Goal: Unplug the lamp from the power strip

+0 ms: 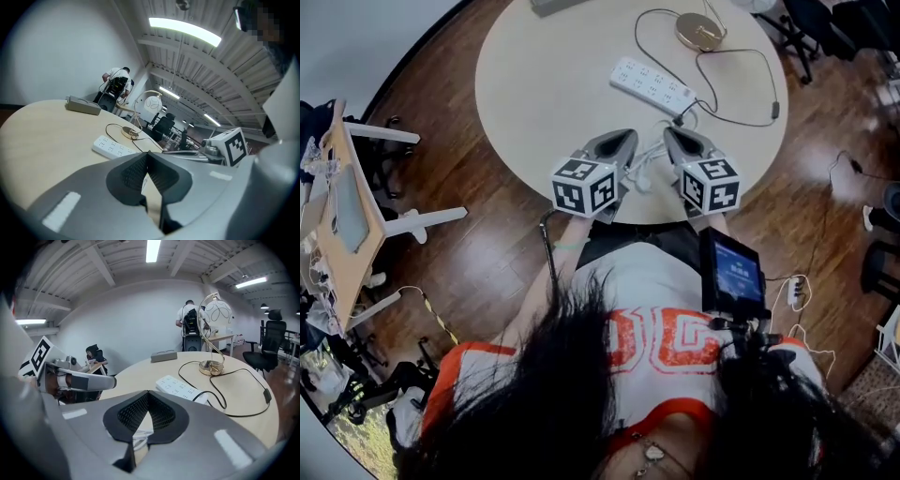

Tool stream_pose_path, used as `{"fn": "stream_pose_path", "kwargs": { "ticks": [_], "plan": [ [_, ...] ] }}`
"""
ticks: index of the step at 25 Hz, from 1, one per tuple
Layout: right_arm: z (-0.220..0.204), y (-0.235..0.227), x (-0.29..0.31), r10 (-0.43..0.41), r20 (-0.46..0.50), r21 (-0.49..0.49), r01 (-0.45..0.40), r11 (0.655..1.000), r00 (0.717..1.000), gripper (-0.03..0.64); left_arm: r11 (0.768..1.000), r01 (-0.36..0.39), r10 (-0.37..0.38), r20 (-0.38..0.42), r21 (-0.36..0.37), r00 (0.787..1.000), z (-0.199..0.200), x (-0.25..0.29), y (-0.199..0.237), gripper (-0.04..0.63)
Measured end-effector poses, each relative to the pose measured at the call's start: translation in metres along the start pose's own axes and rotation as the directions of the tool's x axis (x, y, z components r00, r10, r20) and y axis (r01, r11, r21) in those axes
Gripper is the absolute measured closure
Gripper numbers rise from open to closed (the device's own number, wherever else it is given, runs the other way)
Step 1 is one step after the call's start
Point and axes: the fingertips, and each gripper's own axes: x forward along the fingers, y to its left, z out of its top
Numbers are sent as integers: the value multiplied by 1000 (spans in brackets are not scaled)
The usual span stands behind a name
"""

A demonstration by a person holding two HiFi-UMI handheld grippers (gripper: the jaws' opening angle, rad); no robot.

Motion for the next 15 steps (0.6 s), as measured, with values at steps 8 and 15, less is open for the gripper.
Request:
{"fn": "stream_pose_path", "kwargs": {
  "ticks": [8,15],
  "plan": [
    [4,13,3,19,-2,-3,-19,1000,1000,617,998,-8,7,12,55,1000,10,-7,1,595],
    [7,12,4,23,-6,-4,-23,1000,1000,617,998,-14,14,10,57,1000,10,-4,1,595]
  ]
}}
